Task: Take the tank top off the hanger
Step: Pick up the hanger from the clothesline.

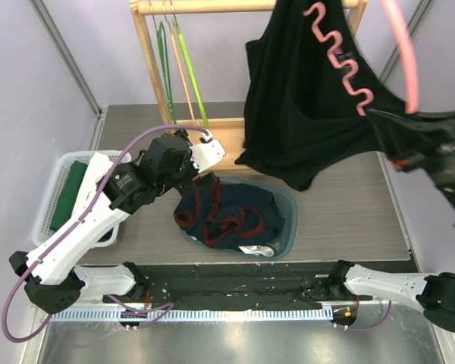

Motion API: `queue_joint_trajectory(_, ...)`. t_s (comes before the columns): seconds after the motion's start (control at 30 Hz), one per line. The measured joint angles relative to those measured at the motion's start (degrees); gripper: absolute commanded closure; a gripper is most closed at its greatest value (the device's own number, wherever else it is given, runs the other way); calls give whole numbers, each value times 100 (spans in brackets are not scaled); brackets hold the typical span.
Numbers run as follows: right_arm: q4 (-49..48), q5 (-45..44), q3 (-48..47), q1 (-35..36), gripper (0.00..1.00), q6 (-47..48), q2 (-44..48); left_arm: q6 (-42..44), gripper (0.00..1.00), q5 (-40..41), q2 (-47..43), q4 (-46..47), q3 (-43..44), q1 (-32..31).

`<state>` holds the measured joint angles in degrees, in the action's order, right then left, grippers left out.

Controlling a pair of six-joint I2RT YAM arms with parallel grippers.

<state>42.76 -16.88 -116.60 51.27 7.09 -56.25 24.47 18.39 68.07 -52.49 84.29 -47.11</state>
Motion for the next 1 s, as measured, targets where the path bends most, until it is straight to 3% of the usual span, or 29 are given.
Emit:
queue_joint_trajectory(0.3, -586, 822, -428, 0, 99, -437, 455, -13, 0, -76, 55, -52, 197, 13)
queue_joint_trajectory(0.73, -463, 1744, -531, 0, 99, -918, 190, -28, 0, -151, 55, -94, 203, 63)
queue_joint_trajectory(1.0, -1067, 2339, -634, 0, 99, -1270, 9, -52, 0, -205, 52, -107, 203, 98)
